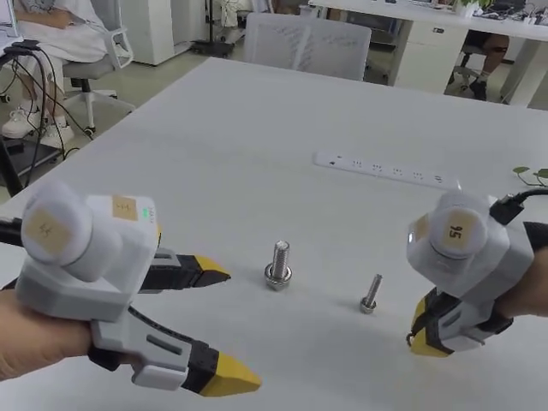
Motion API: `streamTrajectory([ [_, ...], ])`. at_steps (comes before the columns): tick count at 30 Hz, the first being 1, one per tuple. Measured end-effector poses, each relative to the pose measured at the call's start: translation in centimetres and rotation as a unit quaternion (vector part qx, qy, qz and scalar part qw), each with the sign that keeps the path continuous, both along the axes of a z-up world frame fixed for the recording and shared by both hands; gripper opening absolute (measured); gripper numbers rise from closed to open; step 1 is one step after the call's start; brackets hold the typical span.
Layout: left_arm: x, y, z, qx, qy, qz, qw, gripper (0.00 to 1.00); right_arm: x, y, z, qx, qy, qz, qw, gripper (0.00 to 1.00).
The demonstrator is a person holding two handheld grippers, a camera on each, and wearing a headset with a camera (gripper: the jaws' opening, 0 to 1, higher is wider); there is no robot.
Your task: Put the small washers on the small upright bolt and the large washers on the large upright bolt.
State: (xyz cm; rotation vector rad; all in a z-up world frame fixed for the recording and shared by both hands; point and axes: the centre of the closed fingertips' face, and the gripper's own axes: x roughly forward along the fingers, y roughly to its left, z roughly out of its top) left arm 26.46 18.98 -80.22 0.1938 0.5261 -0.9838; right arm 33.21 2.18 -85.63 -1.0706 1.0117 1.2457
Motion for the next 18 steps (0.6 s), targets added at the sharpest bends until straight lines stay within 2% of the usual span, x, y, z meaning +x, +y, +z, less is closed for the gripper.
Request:
streamTrajectory([
  [15,0.2,-0.2,-0.2,0.000,0.002,-0.003,1.0000,0.75,1.1,0.5,2.4,0.012,-0.022,0.004,0.9997,0.13],
  [18,0.2,-0.1,-0.2,-0.001,0.002,-0.003,1.0000,0.75,1.1,0.8,2.9,0.018,-0.018,0.004,0.9997,0.13],
])
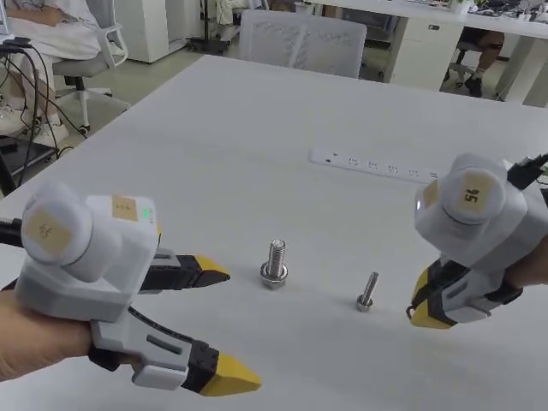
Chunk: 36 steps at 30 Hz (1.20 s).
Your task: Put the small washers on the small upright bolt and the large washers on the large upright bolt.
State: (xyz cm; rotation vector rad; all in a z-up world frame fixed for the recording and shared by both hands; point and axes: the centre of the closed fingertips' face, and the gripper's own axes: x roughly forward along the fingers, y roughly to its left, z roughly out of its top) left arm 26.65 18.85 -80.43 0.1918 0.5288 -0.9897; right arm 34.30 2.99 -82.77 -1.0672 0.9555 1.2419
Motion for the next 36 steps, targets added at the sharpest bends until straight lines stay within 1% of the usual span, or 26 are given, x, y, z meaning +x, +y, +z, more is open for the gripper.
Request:
streamTrajectory([
  [3,0.0,0.0,0.0,0.000,0.001,0.000,1.0000,0.74,0.2,0.1,0.4,0.000,0.000,0.003,1.0000,0.13],
  [7,0.0,0.0,-0.1,-0.001,0.001,0.001,1.0000,0.74,0.8,0.6,1.4,0.001,-0.009,0.009,0.9999,0.13],
  [10,0.0,0.0,-0.1,-0.001,0.001,0.001,1.0000,0.74,1.5,1.3,2.2,0.006,-0.018,0.018,0.9997,0.13],
  [15,0.0,0.1,-0.1,-0.001,0.001,0.004,1.0000,0.74,1.9,2.6,2.9,0.009,-0.027,0.031,0.9991,0.13],
  [20,0.1,0.2,0.0,-0.002,0.001,0.007,1.0000,0.74,2.2,3.6,2.9,0.007,-0.029,0.044,0.9986,0.13],
  [25,0.1,0.2,-0.1,-0.003,0.002,0.010,0.9999,0.74,2.8,3.9,2.5,-0.001,-0.030,0.054,0.9981,0.13],
  [31,0.2,0.3,-0.1,-0.004,0.003,0.012,0.9999,0.74,3.0,4.1,2.3,-0.002,-0.025,0.058,0.9980,0.13],
  [36,0.3,0.3,-0.2,-0.004,0.004,0.012,0.9999,0.74,2.9,4.4,1.9,-0.005,-0.020,0.062,0.9978,0.13],
])
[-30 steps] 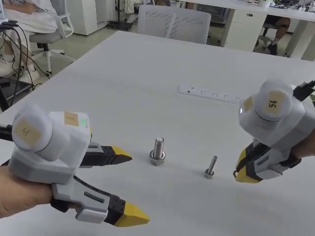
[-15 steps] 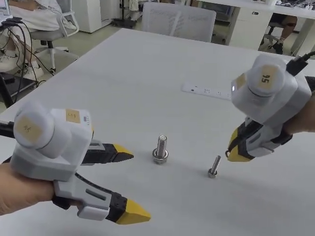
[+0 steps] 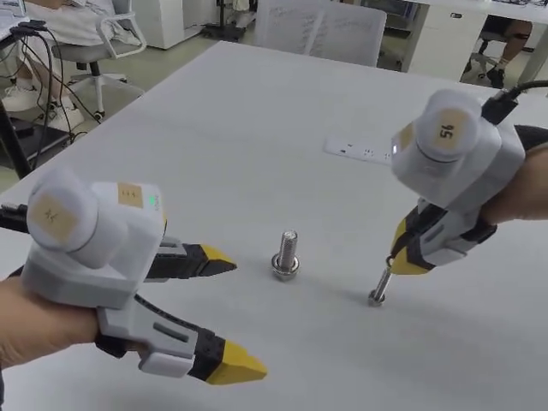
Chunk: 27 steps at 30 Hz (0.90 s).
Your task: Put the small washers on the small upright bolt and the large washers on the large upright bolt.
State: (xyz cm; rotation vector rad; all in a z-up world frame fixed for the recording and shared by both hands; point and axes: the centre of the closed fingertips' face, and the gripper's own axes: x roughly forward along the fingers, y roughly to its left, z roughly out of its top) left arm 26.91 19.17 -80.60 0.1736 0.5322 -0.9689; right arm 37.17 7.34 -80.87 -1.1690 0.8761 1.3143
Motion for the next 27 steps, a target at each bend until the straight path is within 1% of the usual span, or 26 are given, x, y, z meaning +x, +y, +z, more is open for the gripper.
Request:
streamTrajectory([
  [16,0.1,0.1,-0.2,-0.002,0.003,0.002,1.0000,0.74,0.4,-0.1,-1.3,-0.014,0.010,0.005,0.9998,0.13],
  [27,0.1,0.2,-0.3,-0.002,0.005,0.004,1.0000,0.74,0.2,0.1,-2.1,-0.021,0.017,0.007,0.9996,0.13],
])
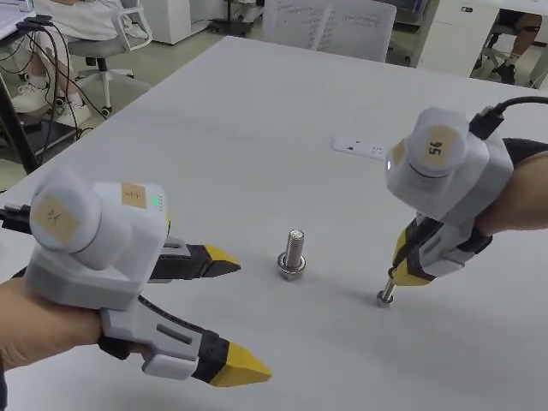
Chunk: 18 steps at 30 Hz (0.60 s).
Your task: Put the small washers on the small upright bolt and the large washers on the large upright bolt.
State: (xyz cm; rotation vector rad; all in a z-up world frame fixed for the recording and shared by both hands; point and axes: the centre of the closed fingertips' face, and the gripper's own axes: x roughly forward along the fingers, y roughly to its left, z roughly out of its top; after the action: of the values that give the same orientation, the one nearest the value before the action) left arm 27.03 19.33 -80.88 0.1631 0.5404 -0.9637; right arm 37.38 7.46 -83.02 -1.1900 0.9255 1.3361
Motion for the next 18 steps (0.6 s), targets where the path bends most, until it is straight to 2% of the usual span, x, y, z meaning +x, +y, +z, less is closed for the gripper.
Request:
streamTrajectory([
  [8,0.0,0.1,-0.2,0.001,0.002,0.000,1.0000,0.74,-0.1,-0.1,-1.7,-0.006,0.008,-0.001,0.9999,0.13],
  [18,0.0,0.2,-0.4,0.002,0.005,0.002,1.0000,0.74,-0.3,-0.1,-3.1,-0.009,0.016,-0.002,0.9998,0.13],
])
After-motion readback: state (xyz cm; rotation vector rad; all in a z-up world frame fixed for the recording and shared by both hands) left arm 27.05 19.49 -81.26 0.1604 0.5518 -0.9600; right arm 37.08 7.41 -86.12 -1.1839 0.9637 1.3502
